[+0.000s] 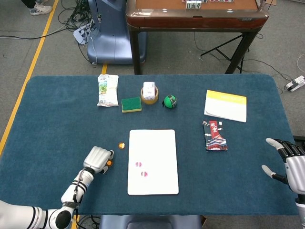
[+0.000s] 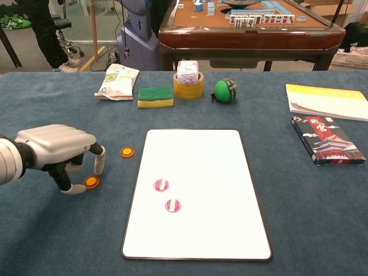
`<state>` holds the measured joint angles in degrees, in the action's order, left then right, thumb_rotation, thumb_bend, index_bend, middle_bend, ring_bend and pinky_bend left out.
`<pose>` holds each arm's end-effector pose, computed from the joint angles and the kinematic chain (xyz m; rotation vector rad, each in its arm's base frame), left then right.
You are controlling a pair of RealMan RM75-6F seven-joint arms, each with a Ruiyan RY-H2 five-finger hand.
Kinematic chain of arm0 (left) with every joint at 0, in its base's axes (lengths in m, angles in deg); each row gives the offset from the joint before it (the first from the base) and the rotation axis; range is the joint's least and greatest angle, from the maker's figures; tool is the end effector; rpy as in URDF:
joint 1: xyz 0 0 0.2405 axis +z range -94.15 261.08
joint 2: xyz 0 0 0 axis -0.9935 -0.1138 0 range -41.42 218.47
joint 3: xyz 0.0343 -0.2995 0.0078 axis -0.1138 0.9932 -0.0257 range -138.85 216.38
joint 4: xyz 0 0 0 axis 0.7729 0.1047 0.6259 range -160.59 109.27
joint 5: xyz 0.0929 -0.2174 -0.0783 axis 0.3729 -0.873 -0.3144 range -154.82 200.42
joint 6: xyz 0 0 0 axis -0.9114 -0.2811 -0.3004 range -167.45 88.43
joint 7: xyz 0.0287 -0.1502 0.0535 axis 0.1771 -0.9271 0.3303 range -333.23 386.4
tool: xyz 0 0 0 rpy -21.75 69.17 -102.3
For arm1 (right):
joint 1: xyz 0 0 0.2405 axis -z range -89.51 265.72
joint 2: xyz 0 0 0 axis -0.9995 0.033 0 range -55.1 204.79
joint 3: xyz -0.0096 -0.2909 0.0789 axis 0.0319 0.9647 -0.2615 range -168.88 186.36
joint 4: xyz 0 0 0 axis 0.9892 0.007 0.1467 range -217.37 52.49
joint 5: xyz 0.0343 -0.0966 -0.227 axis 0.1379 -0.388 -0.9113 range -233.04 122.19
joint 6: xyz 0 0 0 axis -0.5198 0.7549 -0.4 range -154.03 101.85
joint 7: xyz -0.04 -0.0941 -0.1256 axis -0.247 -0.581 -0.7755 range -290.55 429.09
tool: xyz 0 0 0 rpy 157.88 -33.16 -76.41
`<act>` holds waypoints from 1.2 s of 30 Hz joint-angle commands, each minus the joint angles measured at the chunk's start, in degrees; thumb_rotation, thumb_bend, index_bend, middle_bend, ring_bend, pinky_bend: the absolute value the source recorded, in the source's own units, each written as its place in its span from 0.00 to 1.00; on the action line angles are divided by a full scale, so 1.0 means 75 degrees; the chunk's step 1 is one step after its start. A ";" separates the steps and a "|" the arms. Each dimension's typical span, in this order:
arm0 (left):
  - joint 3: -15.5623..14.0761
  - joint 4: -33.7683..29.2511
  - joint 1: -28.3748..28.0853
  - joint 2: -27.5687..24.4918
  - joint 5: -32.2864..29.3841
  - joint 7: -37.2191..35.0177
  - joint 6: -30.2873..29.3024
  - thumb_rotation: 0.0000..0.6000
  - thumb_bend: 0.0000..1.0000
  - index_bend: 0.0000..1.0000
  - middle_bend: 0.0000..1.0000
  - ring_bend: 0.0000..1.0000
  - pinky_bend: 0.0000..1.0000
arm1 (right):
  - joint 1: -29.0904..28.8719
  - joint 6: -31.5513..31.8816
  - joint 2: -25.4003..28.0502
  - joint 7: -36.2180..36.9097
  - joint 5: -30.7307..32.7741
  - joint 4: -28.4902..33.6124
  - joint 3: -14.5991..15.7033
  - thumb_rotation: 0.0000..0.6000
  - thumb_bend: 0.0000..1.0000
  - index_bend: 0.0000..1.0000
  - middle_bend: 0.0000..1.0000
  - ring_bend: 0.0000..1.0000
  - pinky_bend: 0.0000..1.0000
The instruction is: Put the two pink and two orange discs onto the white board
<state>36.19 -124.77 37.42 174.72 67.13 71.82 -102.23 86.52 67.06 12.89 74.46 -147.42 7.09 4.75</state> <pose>-0.1980 0.3285 -0.0751 -2.0124 -0.8496 -0.4857 -0.3652 -0.1881 0.1790 1.3579 -0.7787 1.0238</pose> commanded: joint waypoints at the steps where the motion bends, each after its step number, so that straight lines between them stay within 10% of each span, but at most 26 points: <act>1: 0.0010 0.0044 0.0015 0.0019 -0.0010 -0.0014 0.0038 1.00 0.30 0.53 1.00 1.00 1.00 | 0.0004 0.0009 -0.0001 0.0003 -0.0001 0.0002 0.0001 1.00 0.02 0.24 0.29 0.25 0.32; 23: 0.0170 0.0092 0.0021 0.0101 0.0089 -0.0041 0.0220 1.00 0.30 0.64 1.00 1.00 1.00 | 0.0015 0.0047 0.0013 0.0066 -0.0008 -0.0022 0.0003 1.00 0.02 0.24 0.29 0.25 0.32; 36: 0.1023 -0.0565 -0.0573 -0.0131 -0.0016 0.0064 0.0293 1.00 0.30 0.64 1.00 1.00 1.00 | 0.0069 0.0190 0.0027 0.0157 -0.0075 -0.0053 0.0010 1.00 0.02 0.24 0.29 0.25 0.32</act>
<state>43.22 -128.77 33.72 173.72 67.17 72.19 -100.20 87.02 68.47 13.08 75.61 -147.96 6.71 4.82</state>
